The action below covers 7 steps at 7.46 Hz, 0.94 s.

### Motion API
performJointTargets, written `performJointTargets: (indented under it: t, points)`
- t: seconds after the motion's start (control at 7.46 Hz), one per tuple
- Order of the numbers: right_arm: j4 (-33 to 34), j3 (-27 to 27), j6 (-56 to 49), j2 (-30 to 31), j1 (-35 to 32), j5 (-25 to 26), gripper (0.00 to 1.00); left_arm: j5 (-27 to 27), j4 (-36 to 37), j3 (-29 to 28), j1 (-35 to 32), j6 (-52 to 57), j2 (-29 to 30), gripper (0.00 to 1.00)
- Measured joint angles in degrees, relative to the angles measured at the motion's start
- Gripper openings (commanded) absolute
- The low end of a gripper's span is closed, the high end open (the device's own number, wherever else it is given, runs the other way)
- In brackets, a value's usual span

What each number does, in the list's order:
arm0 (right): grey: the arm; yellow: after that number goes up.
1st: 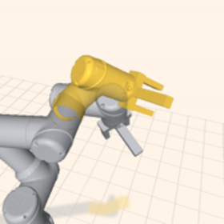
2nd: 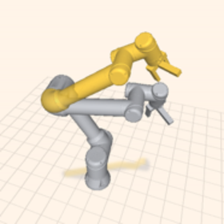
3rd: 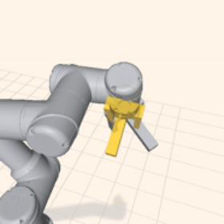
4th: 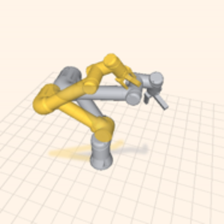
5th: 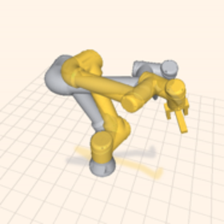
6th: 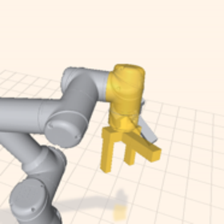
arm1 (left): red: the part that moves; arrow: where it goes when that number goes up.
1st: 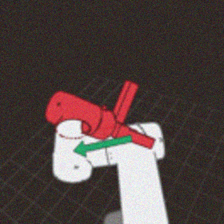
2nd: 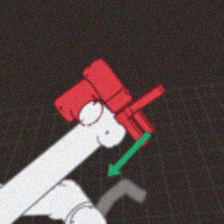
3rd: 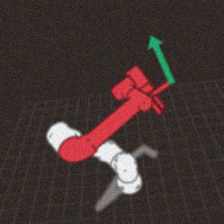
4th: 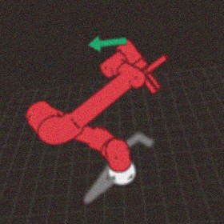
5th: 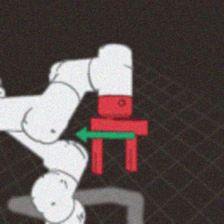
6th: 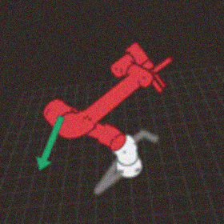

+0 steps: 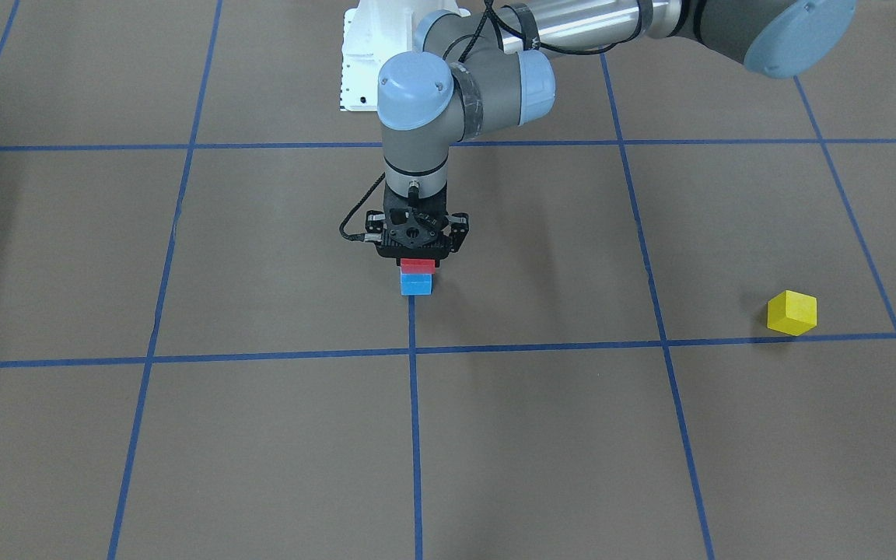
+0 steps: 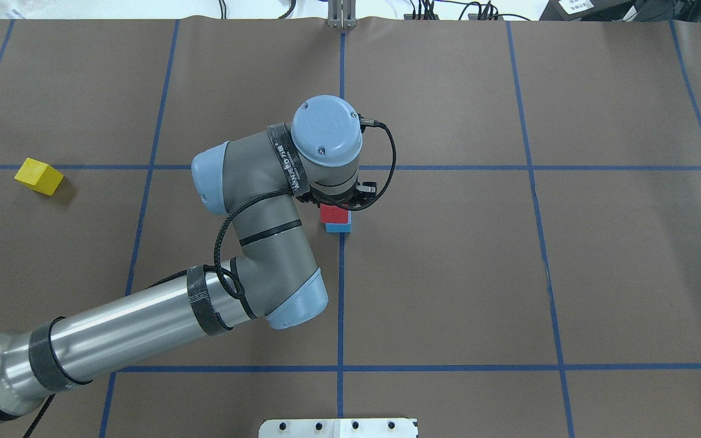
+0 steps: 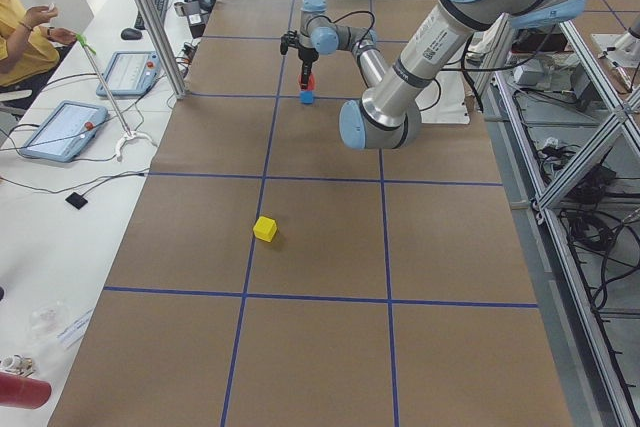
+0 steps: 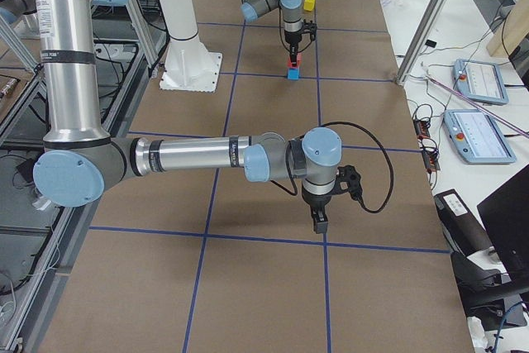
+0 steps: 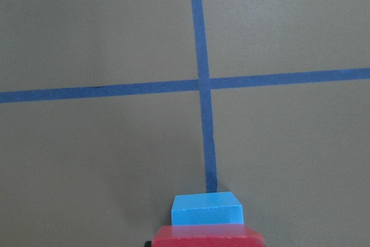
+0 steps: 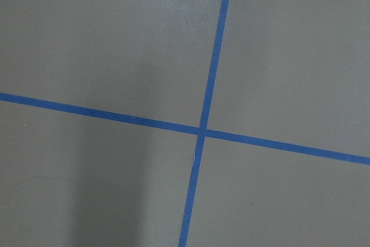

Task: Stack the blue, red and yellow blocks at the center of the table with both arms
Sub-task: 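Carry the red cube with the left gripper onto the blue cube, then open the left gripper and lift it away from the stack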

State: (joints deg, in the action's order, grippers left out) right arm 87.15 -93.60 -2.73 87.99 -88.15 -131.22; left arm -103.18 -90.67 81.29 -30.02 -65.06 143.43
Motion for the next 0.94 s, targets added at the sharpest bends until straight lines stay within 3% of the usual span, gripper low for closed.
performJointTargets:
  t: [0.13,0.27,0.4,0.94]
  points:
    - [0.0,0.0,0.0,0.0,0.0,0.0,1.00,0.0,0.0,0.0,0.1,0.1,0.0,0.67]
    - [0.0,0.0,0.0,0.0,0.0,0.0,1.00,0.0,0.0,0.0,0.1,0.1,0.0,0.77]
    - [0.0,0.0,0.0,0.0,0.0,0.0,1.00,0.0,0.0,0.0,0.1,0.1,0.1,0.98]
    - [-0.1,0.0,0.0,-0.1,0.0,0.0,1.00,0.0,0.8,3.2,-0.8,1.6,-0.4,1.00]
